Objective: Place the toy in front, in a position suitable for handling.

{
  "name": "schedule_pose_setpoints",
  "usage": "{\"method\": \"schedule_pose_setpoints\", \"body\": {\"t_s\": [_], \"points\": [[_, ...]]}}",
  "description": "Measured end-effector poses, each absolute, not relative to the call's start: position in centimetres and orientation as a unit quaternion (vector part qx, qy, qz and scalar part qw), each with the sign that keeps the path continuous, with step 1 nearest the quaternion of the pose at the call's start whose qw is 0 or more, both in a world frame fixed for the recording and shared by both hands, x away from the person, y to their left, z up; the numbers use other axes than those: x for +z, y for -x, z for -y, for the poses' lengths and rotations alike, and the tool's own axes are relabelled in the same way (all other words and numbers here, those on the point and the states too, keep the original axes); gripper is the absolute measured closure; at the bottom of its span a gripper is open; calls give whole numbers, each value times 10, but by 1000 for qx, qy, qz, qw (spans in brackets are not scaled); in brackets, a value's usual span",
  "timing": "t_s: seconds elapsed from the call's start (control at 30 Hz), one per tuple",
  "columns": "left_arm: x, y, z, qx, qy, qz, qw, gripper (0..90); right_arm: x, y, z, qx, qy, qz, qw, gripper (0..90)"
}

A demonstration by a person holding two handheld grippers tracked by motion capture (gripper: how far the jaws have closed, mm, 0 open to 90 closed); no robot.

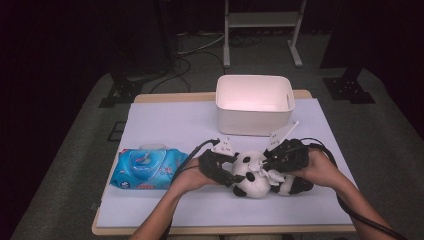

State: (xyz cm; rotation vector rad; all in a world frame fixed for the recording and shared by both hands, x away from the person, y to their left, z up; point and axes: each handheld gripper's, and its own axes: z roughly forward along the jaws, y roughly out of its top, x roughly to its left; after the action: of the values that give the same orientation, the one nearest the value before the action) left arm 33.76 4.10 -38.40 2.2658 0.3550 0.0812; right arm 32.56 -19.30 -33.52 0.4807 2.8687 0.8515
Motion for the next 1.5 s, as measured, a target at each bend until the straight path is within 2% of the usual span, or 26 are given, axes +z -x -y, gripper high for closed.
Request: {"method": "schedule_pose_setpoints", "body": {"t_s": [0.17,0.4,0.73,0.97,1.27,1.5], "points": [[-386,-337,-33,29,-902,-135,409,330,-337,-321,194,283,-153,-946,47,847],[-389,-334,-32,30,-908,-126,400,330,-334,-318,193,295,-150,-942,53,847],[-387,-330,-32,35,-913,-114,391,331,-316,-336,190,298,-160,-938,77,847],[-388,-333,-36,20,-906,-130,403,328,-332,-346,190,265,-168,-947,65,848],[-387,-338,-37,-3,-903,-151,401,223,-337,-331,198,272,-163,-947,54,848],[-382,-339,-36,-4,-898,-156,411,194,-343,-320,201,282,-159,-945,50,848]]}}
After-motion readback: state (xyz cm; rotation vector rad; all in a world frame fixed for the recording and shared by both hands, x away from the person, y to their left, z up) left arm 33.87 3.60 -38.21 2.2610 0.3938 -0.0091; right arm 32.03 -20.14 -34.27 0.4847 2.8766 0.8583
